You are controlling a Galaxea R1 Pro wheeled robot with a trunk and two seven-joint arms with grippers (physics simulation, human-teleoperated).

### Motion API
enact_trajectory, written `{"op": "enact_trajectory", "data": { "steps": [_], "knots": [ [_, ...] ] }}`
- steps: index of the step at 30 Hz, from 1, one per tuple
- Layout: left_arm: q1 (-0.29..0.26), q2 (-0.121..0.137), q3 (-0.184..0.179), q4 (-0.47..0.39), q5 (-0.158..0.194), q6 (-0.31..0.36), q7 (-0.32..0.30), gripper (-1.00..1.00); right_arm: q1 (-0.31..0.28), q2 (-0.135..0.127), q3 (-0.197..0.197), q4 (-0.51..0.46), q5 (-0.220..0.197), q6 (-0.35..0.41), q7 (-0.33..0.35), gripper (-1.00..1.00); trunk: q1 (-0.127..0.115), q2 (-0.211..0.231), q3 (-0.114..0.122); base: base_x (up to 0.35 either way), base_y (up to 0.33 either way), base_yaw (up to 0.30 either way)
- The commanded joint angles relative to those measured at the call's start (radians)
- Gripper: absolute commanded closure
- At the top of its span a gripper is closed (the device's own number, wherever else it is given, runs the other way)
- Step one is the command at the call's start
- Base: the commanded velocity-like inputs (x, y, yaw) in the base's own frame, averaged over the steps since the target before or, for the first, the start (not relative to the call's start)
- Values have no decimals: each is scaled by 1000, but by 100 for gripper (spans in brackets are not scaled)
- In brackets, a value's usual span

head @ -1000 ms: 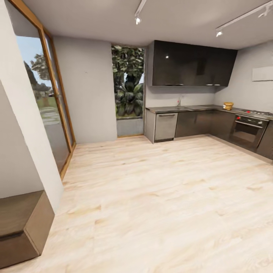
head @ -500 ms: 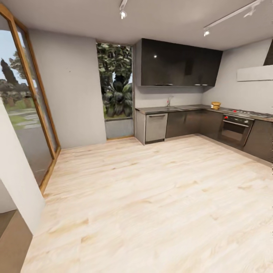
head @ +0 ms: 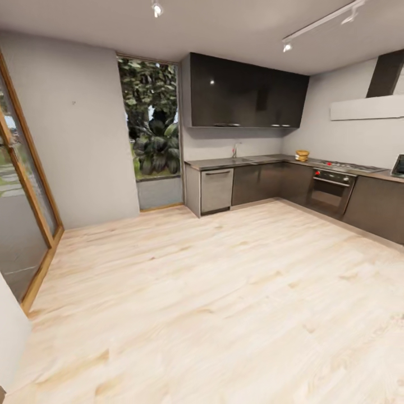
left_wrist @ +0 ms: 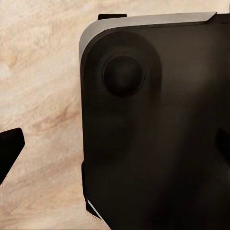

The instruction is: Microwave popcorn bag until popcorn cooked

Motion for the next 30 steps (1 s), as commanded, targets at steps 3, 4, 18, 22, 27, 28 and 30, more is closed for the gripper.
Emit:
{"op": "enact_trajectory", "data": {
  "steps": [3, 4, 18, 22, 27, 28, 30],
  "knots": [
    [0, 0, 0, 0, 0, -1, 0, -100, 0, 0, -1, -2, 0, -1, 0, -100, 1, 0, -2, 340, 0, -270],
    [0, 0, 0, 0, 0, -1, 0, -100, 0, 0, -1, -2, 0, -2, 0, -100, 1, 0, -2, 340, 0, -273],
    [0, 0, 0, 0, 0, -1, 0, -100, 0, 0, -1, -2, 0, -1, 0, -100, 1, 0, -6, 340, 0, -192],
    [0, 0, 0, 0, 0, -1, 0, -100, 0, 0, -1, -2, 0, -1, 0, -100, 1, 0, -6, 340, 0, -187],
    [0, 0, 0, 0, 0, -1, 0, -100, 0, 0, -1, -2, 0, -1, 0, -100, 1, 0, -6, 340, 0, -172],
    [0, 0, 0, 0, 0, -1, 0, -100, 0, 0, -1, -2, 0, -1, 0, -100, 1, 0, -6, 340, 0, -195],
    [0, 0, 0, 0, 0, -1, 0, -100, 0, 0, -1, -2, 0, -1, 0, -100, 1, 0, -6, 340, 0, -94]
  ]
}}
